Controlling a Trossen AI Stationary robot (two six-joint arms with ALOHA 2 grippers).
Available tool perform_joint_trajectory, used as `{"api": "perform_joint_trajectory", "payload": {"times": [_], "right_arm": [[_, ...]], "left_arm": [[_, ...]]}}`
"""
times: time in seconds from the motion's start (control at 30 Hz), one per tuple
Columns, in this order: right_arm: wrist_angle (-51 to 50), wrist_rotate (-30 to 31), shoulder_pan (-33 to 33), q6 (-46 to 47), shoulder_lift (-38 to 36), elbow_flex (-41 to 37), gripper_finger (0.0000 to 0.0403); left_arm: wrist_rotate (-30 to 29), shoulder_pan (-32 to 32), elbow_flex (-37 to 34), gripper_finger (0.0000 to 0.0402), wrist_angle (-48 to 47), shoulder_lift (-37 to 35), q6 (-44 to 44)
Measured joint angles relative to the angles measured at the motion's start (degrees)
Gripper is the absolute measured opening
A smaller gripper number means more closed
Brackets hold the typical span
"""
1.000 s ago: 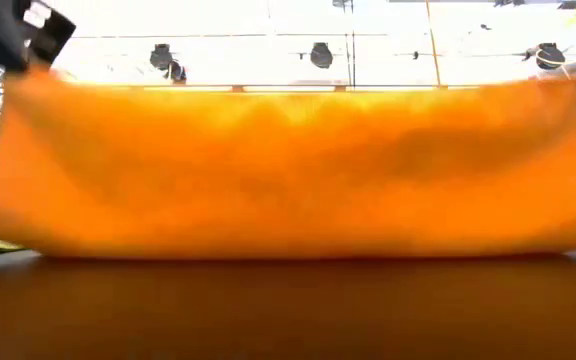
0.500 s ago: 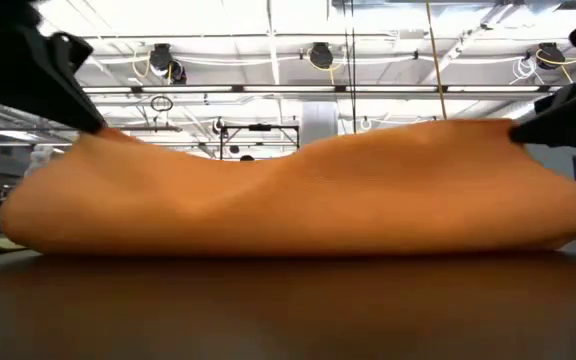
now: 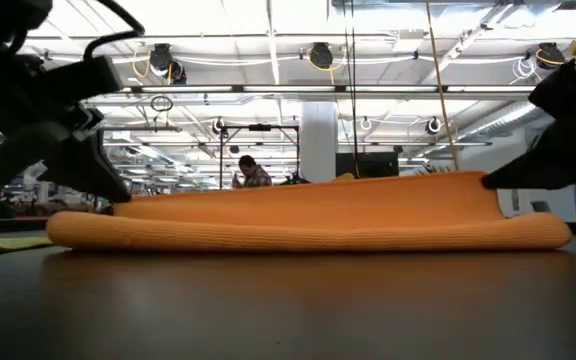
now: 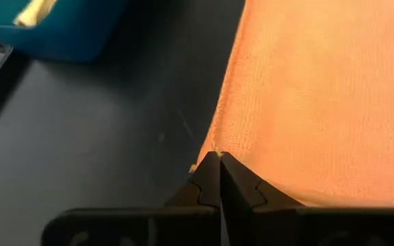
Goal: Fold microfiber towels
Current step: Fold the orange microfiber cloth
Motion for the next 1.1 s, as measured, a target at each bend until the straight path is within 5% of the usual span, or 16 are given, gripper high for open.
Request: {"api": "perform_joint_trajectory", "payload": {"times": [0.3, 0.67, 0.9, 1.1], "right_arm": [[4.55, -7.25, -4.31, -3.21, -0.04, -0.1, 0.0008], [4.44, -10.58, -8.14, -10.43, -0.28, 3.35, 0.0063], [4.35, -10.58, -9.86, -14.3, -4.89, 3.94, 0.0097], [5.5, -20.94, -9.92, -14.52, -5.67, 4.0, 0.0104]], "left_arm": [[3.56, 2.98, -0.98, 0.0006, 3.57, 0.02, 3.99], [6.8, 5.95, 3.89, 0.0125, 1.65, -0.95, 8.62], [6.44, 7.2, 11.88, 0.0142, -7.14, -1.49, 5.93], [7.22, 6.61, 11.62, 0.0142, 7.93, -1.45, 6.09]]}}
